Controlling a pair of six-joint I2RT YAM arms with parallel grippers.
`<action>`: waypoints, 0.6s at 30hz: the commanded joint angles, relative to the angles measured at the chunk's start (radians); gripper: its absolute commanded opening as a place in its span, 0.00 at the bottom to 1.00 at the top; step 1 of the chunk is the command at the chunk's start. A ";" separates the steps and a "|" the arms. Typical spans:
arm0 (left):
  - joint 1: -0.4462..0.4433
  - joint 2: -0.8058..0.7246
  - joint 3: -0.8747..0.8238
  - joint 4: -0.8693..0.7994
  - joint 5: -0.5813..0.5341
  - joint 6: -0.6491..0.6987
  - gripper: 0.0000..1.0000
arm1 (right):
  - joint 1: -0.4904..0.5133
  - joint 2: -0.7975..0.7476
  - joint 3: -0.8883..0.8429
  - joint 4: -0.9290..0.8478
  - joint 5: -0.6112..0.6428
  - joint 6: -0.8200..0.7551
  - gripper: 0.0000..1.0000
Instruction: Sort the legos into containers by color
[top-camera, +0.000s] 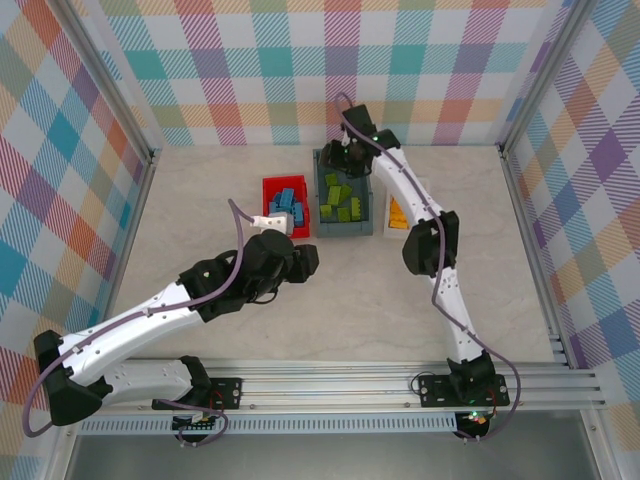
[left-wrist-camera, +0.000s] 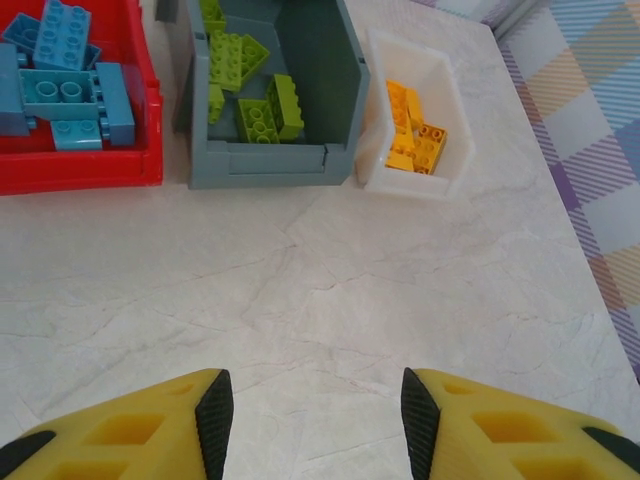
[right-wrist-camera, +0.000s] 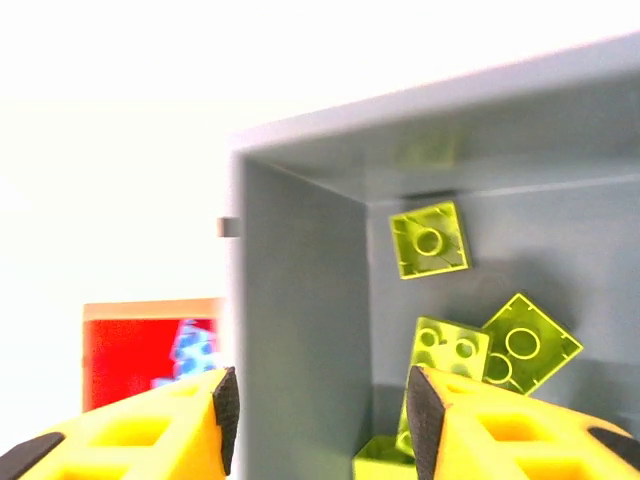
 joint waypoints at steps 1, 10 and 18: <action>0.018 -0.029 0.013 -0.083 -0.058 -0.032 0.49 | 0.015 -0.211 -0.071 0.003 0.048 -0.045 0.48; 0.278 -0.120 0.026 -0.267 0.077 -0.053 0.68 | 0.026 -0.937 -0.978 0.314 0.267 -0.067 0.67; 0.643 -0.245 -0.119 -0.186 0.257 0.066 1.00 | 0.021 -1.580 -1.568 0.240 0.710 -0.049 1.00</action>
